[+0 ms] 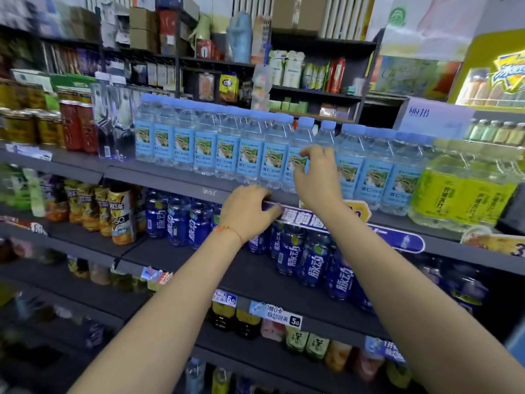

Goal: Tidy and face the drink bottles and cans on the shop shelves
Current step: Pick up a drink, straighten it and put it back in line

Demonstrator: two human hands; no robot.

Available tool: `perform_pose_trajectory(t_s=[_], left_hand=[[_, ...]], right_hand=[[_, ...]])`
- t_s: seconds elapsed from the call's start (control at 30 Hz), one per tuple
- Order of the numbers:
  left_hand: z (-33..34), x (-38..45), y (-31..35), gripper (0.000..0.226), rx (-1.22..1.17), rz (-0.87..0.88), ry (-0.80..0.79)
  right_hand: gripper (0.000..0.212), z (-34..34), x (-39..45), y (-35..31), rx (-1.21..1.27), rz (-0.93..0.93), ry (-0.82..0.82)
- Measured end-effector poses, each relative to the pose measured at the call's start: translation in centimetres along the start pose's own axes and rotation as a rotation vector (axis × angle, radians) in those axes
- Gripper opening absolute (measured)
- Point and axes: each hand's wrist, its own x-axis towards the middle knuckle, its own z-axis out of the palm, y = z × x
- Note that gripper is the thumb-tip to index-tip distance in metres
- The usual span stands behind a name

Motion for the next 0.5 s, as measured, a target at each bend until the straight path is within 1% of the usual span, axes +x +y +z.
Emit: perform_pose_trajectory(t_s=[0.03,0.07,0.1,0.13,0.17,0.23,0.3,0.33,0.4,0.5], left_hand=[[-0.1,-1.3,0.2,0.033,-0.022,0.033,0.117],[0.0,-2.8,0.4,0.029,-0.034,0.021,0.244],[-0.1,-4.5,0.7,0.027,-0.053,-0.043,0.334],[0.0,-6.1,0.8,0.028,-0.066,-0.132,0.361],[0.4,-7.7,0.5,0.029,-0.066,-0.23,0.314],[1.8,-10.7,-0.7,0.026,-0.016,-0.396,0.068],[4.0,-14.1,-2.7,0.022,0.007,-0.47,-0.18],[5.1,-16.1,-3.5,0.02,0.002,-0.504,-0.268],[7.5,-20.4,-5.2,0.023,-0.036,-0.59,-0.379],[11.4,-26.7,-7.8,0.032,-0.107,-0.691,-0.523]], right_hand=[[0.019,-0.2,-1.4,-0.3,0.072,-0.061,0.013],[0.014,-0.3,-2.9,-0.5,0.141,-0.09,-0.027],[0.012,-0.3,-4.5,-0.6,0.202,-0.088,-0.106],[0.013,-0.1,-6.1,-0.5,0.254,-0.077,-0.199],[0.015,0.4,-7.7,-0.2,0.29,-0.068,-0.291],[0.023,1.9,-10.9,0.9,0.3,-0.044,-0.473],[0.022,4.3,-14.2,2.6,0.281,0.018,-0.647],[0.019,5.7,-16.1,3.6,0.288,0.066,-0.712],[0.018,9.1,-20.4,6.0,0.3,0.172,-0.842],[0.025,14.4,-27.0,9.7,0.234,0.231,-1.069]])
